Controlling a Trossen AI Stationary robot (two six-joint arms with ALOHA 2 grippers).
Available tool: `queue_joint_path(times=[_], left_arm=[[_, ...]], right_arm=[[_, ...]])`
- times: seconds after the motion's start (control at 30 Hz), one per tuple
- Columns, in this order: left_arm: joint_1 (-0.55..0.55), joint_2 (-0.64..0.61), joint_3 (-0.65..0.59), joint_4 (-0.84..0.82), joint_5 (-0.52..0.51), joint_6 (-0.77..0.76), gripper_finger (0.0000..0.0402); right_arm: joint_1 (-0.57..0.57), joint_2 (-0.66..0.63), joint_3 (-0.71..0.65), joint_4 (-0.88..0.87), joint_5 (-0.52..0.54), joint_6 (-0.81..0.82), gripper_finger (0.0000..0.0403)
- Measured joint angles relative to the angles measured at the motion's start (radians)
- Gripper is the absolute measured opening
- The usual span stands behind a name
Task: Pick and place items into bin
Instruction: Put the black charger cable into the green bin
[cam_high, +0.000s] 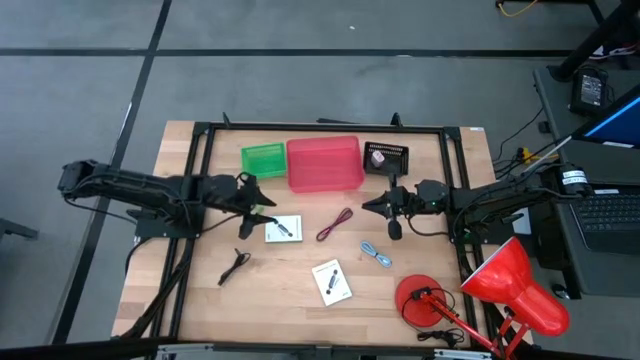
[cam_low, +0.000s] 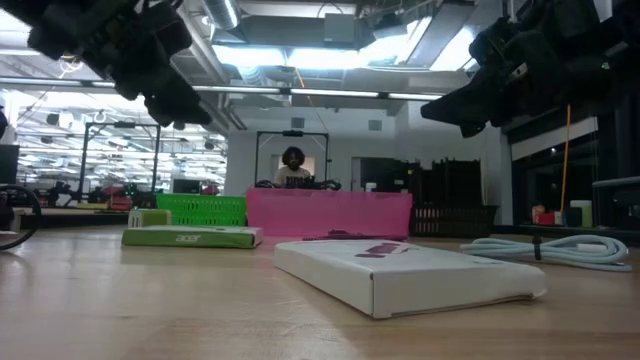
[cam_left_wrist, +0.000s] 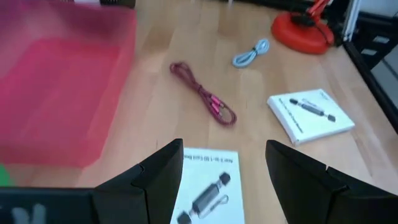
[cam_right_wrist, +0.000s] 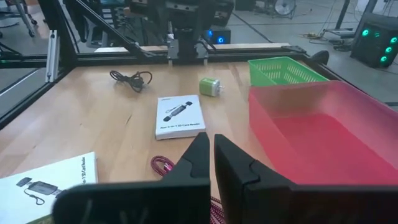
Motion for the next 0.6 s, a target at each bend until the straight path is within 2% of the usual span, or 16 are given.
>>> queue_joint_path(times=[0.2,0.33,0.6], left_arm=[[-0.029,0.081,0.167,-0.328,-0.007,-0.060,0.0223],[-0.077,0.133,0.243,-0.403,-0.007,-0.090,0.0223],[-0.222,0.241,0.359,-0.524,0.003,-0.306,0.0223]], right_arm=[[0.000,0.000,0.000,-0.017,0.036,0.000,0.0007],[-0.001,0.000,0.000,-0.022,0.046,0.000,0.0007],[-0.001,0.000,0.000,-0.024,0.046,0.000,0.0007]])
